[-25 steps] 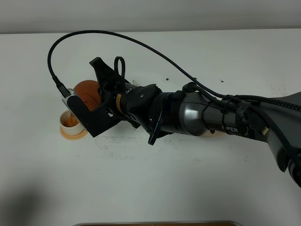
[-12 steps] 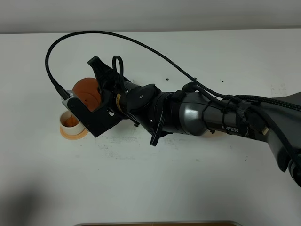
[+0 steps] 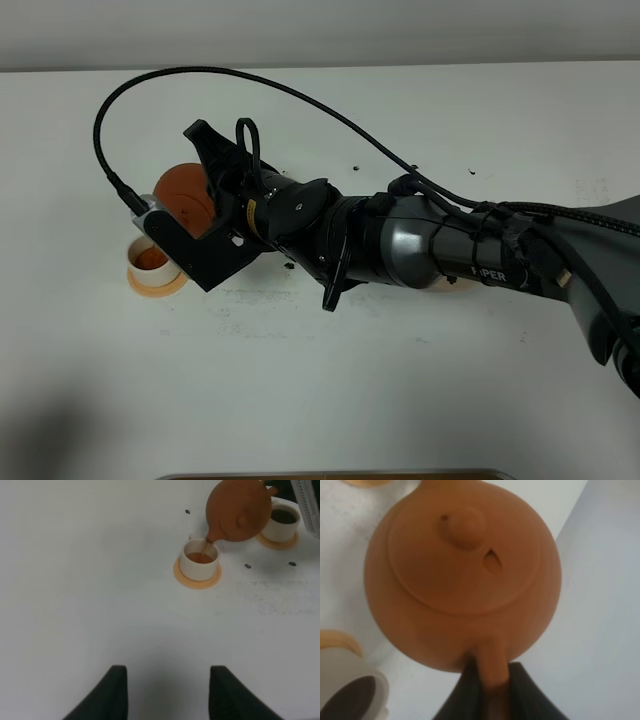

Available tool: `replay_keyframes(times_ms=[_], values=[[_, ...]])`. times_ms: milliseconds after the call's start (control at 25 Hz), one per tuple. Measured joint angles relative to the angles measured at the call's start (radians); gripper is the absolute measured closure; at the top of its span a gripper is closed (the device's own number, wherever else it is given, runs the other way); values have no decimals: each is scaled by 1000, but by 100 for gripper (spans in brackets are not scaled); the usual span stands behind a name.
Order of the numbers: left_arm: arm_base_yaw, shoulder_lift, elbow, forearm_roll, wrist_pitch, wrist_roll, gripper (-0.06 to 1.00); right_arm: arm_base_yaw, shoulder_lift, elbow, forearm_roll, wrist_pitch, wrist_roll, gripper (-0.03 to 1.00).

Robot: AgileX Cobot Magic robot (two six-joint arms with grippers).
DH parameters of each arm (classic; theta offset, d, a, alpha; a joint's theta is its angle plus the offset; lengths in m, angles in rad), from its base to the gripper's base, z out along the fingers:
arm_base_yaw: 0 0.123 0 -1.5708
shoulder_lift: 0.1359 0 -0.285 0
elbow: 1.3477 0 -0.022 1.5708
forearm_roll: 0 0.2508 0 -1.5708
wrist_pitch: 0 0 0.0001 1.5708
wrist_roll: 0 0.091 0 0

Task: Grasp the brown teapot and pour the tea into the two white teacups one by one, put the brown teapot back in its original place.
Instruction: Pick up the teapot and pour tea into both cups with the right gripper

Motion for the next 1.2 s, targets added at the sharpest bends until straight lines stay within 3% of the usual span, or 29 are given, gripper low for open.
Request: replay_keyframes(times_ms=[1200], values=[[0,0,0,0,0,1,54,16,0,-1,-5,9,-14,85]])
